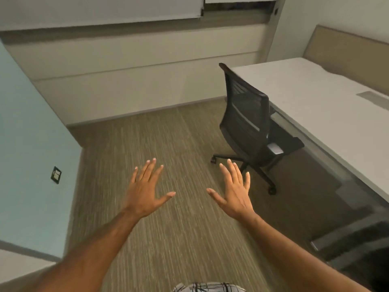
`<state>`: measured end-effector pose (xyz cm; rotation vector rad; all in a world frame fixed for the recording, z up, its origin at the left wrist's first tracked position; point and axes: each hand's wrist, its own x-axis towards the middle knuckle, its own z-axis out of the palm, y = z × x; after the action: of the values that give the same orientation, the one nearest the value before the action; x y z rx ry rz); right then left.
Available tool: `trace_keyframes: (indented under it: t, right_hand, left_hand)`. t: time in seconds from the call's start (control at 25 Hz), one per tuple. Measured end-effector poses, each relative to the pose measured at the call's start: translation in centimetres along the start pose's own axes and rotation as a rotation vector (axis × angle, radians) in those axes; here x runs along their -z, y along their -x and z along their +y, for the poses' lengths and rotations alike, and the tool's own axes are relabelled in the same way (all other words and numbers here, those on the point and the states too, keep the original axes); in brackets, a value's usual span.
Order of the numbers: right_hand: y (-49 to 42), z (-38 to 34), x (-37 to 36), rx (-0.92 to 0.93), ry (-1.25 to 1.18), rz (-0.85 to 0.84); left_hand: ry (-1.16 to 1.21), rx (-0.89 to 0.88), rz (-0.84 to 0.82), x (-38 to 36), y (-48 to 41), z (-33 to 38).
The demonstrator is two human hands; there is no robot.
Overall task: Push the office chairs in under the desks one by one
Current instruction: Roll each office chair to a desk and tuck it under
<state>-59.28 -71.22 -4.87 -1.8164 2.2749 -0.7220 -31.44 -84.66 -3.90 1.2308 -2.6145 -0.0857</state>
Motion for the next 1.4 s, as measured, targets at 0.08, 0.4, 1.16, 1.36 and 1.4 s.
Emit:
trace_keyframes:
  t: [0.08,0.4,1.16,1.36,1.4]
  right_hand:
    - [-5.0,0.1,0.9,-0.01,-0.052,0.125]
    - [-25.4,3.3,2.3,-0.142,0.016,0.358]
    - [-49.3,17.5,7.7,-0.725,0.135,0.522]
    - [-51.9,18.3,8.6,-0.851,0.374,0.104]
    - [-51.9,18.2,8.6,-0.858,0.382,0.125]
  left_hand:
    - [0.049,-0.023,0.086,0.5,-6.0,-0.9]
    - [0.191,-0.309,0.229,-1.7,-33.6,-4.6]
    - [0.209,-0.722,-0.108,-9.8,-78.2,3.8]
    - [0.056,-0.935,-0.401,-10.7,-85.9,5.7]
    - [0.051,-1.006,-0.417,-10.5,-86.7,6.1]
